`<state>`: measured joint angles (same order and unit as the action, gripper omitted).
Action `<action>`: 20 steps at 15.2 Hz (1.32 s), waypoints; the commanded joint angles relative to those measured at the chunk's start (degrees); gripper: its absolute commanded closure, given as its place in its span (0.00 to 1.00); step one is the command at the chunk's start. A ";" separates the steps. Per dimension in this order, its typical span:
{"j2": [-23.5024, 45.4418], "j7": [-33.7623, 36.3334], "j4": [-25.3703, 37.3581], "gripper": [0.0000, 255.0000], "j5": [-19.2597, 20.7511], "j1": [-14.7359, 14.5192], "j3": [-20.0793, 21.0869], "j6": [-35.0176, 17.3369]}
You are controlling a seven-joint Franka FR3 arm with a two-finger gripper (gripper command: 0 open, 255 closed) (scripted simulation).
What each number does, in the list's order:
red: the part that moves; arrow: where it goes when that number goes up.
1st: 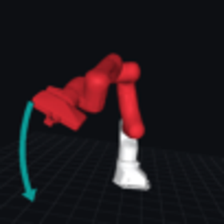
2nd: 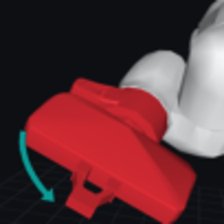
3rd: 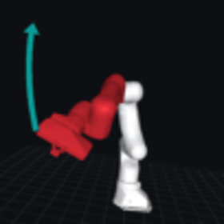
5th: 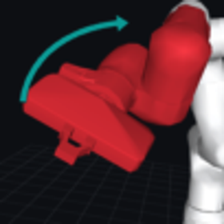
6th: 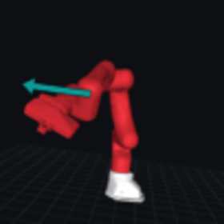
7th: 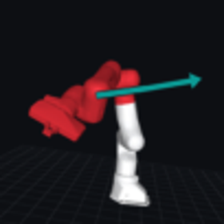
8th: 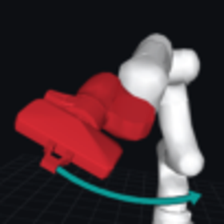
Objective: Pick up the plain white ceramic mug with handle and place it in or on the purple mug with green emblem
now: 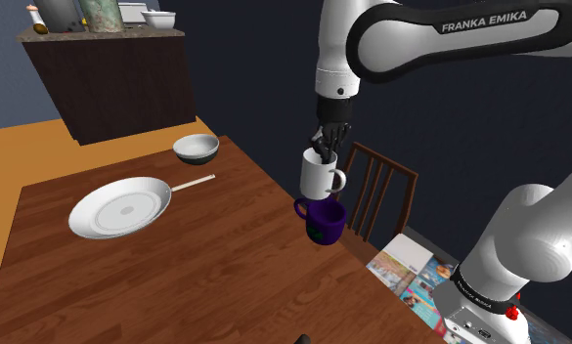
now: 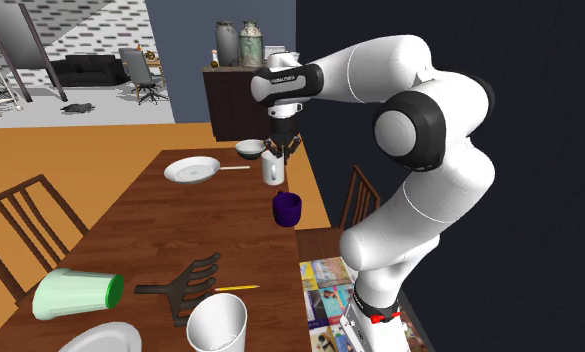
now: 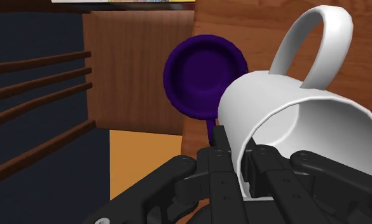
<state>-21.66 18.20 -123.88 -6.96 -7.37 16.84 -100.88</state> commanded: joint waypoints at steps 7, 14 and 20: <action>-3.76 -4.40 -6.17 1.00 0.29 0.97 -3.00 -2.13; -3.04 -4.46 -10.96 1.00 0.04 0.84 -2.53 -7.65; -1.83 -4.45 -14.72 1.00 -0.12 0.76 -2.06 -12.61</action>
<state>-23.61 13.79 -137.90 -7.04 -6.60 14.73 -112.63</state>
